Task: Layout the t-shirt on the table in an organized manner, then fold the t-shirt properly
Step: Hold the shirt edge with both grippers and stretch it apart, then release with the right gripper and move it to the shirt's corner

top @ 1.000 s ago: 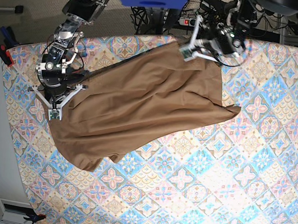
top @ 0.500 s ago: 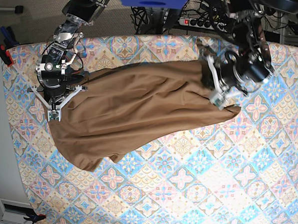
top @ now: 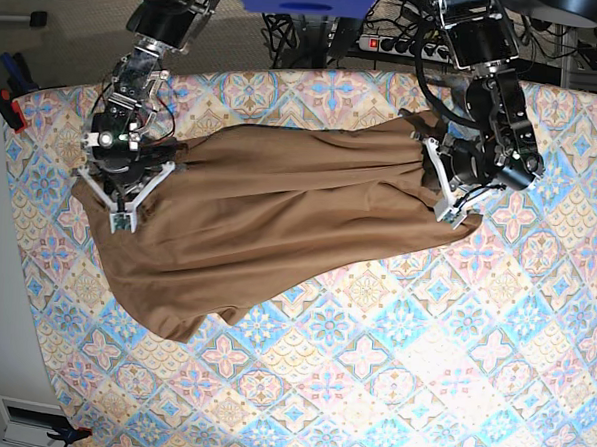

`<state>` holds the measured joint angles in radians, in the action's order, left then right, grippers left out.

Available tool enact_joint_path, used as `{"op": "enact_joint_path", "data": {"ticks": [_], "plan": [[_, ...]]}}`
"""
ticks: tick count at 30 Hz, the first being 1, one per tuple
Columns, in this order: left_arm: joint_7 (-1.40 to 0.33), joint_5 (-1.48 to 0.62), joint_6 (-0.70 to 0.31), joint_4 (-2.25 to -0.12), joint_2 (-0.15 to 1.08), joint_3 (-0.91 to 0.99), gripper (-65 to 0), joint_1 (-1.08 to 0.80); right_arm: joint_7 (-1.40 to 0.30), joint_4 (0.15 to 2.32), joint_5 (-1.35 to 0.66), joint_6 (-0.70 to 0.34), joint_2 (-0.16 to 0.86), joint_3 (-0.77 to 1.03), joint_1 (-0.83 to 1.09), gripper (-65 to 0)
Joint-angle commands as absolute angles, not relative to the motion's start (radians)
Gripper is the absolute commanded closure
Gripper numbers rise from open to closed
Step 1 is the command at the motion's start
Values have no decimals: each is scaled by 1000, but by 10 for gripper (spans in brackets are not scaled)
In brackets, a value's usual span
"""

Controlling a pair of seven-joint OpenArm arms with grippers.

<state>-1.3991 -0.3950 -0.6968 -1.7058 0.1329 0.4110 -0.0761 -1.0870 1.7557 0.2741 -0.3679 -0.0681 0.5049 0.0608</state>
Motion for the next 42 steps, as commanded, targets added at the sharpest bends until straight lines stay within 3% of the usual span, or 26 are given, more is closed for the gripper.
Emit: {"op": "enact_joint_path", "data": {"ticks": [1, 12, 14, 16, 20, 27, 37, 39, 42], "plan": [[-1396, -397, -698, -1716, 142, 414, 0, -73, -1072, 1765, 275, -364, -62, 504, 47, 0], [-1396, -318, -698, -1716, 150, 414, -9, -73, -1072, 1785, 277, -369, -62, 503, 47, -4], [-1396, -325, -698, -1716, 168, 414, -109, -74, -1069, 1828, 277, -371, -62, 503, 48, -86], [-1396, -328, -698, -1719, 176, 414, -156, -88, -1069, 1873, 277, -371, -62, 501, 51, -149], [-1396, -328, -698, -1837, 176, 415, -127, -107, -1067, 1939, 278, -371, -59, 446, 51, -217], [-1396, -320, -698, -1980, 170, 410, -110, -122, -1072, 1936, 277, -371, -5, 288, 48, -217], [-1396, -328, -698, -2031, 170, 414, -113, -133, -1064, 1931, 277, -371, 22, 275, -110, -218], [-1396, -328, -698, -2031, 168, 414, -148, -133, -1064, 1916, 275, -371, 41, 274, -120, -222], [-1396, -328, -698, -2031, 168, 414, -257, -134, -1067, 1879, 275, -371, 45, 272, -156, -236]]}}
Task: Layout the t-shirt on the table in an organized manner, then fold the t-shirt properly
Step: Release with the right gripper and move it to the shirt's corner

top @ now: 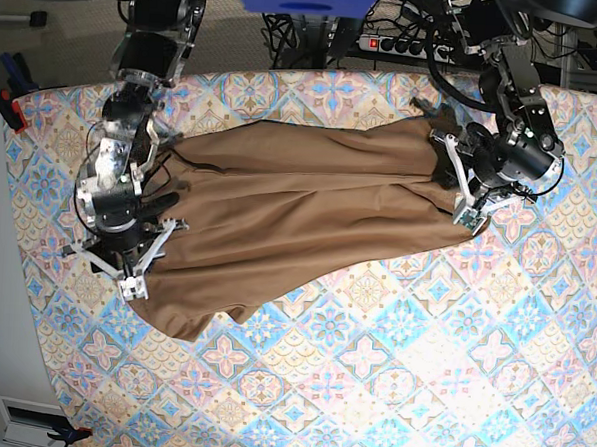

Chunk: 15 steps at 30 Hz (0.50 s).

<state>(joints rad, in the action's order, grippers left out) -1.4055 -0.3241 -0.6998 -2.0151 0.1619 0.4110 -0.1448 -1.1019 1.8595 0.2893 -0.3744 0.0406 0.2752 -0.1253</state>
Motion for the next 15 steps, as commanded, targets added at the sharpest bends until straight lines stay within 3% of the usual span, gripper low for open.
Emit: {"op": "enact_joint_path", "data": {"ticks": [1, 4, 11, 15], "plan": [[-1396, -328, -698, -2031, 168, 414, -298, -134, -1067, 1865, 275, -371, 45, 272, -170, -256], [-1396, -329, -698, -2031, 166, 414, -368, -134, -1066, 1821, 275, -371, 64, 269, -185, -317], [-1396, -460, -698, -2031, 166, 415, -368, -84, -1056, 1707, 275, -371, 102, 133, -197, -330], [-1396, -469, -698, -2028, 131, 441, -368, -50, -940, 1639, 275, -371, 102, 128, -275, -330]]}}
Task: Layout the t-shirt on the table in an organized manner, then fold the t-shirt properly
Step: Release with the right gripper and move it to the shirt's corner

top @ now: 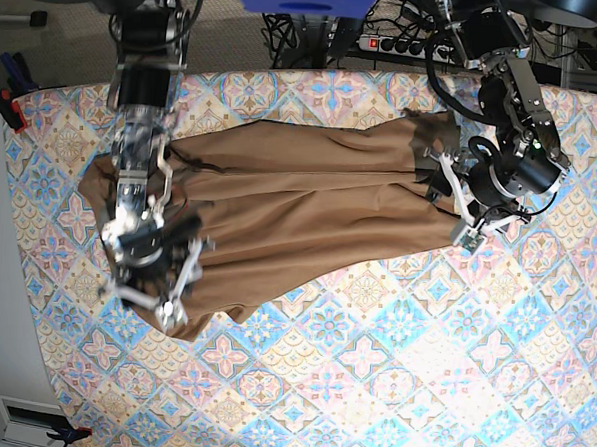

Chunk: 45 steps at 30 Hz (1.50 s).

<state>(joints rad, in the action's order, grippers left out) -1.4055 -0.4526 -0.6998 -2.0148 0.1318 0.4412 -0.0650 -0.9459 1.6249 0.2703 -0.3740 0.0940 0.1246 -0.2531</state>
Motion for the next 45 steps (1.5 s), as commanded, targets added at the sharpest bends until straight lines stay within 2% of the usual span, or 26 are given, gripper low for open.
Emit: {"op": "enact_joint_path", "data": {"ticks": [1, 7, 13, 20, 23, 26, 29, 33, 39, 45], "plan": [[-1396, -469, -698, -2028, 117, 463, -368, -42, -905, 1615, 275, -371, 102, 131, -280, -329], [-1396, -469, -698, -2028, 104, 529, -368, -22, -754, 1391, 271, -464, 166, 136, -305, -329], [-1396, -469, -698, -2029, 104, 530, -368, -48, -579, 1144, 271, -538, 171, 223, -487, -329], [-1396, -464, -698, -2028, 102, 530, -368, -51, -414, 845, 275, -544, 234, 259, -584, -329], [-1396, -467, -698, -2028, 96, 522, -368, -47, -386, 805, 275, -544, 242, 262, -587, -329], [-1396, -469, -698, -2031, 70, 479, -368, -48, -390, 845, 274, -544, 257, 286, -578, -329], [-1396, -469, -698, -2032, 54, 438, -368, -56, -435, 900, 275, -544, 268, 383, -481, -329], [-1396, -469, -698, -2032, 50, 433, -368, -77, -472, 1053, 275, -544, 268, 452, -427, -329], [-1396, -467, -698, -2032, 54, 430, -368, -79, -654, 1377, 272, -544, 268, 615, -418, -329], [-1396, -464, -698, -2031, 64, 427, -368, -91, -865, 1675, 271, -544, 268, 700, -282, -329]]}}
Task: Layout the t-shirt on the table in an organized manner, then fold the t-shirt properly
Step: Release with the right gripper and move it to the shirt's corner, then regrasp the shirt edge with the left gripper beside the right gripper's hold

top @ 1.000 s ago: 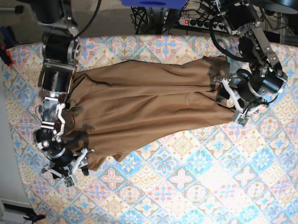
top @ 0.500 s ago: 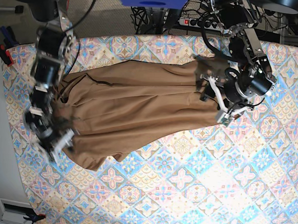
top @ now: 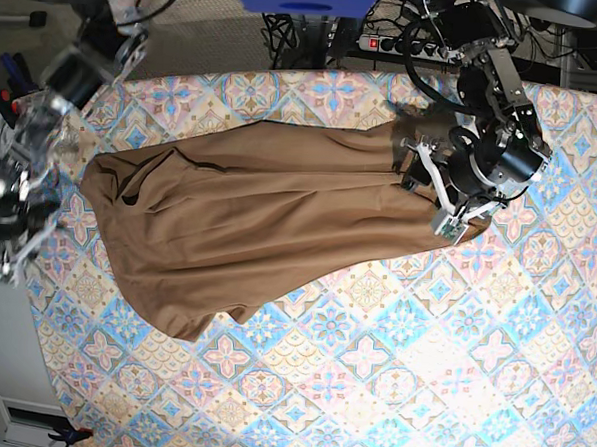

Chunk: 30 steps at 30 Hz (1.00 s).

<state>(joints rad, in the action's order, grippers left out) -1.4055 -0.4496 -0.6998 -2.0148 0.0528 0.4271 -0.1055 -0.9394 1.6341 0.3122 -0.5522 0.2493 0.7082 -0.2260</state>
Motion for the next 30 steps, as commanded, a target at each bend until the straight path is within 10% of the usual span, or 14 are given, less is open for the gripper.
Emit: {"op": "enact_joint_path", "data": {"ticks": [1, 14, 30], "plan": [[-1396, -464, -698, -2031, 67, 427, -368, -91, -897, 1713, 271, -544, 266, 717, -252, -329], [-1396, -349, -698, -2029, 97, 427, -368, -91, -1043, 1891, -197, -545, 58, 932, 148, -328], [-1396, -343, -698, -2029, 97, 427, -368, -87, -1044, 1587, -455, -595, 59, 938, 194, -328]]}}
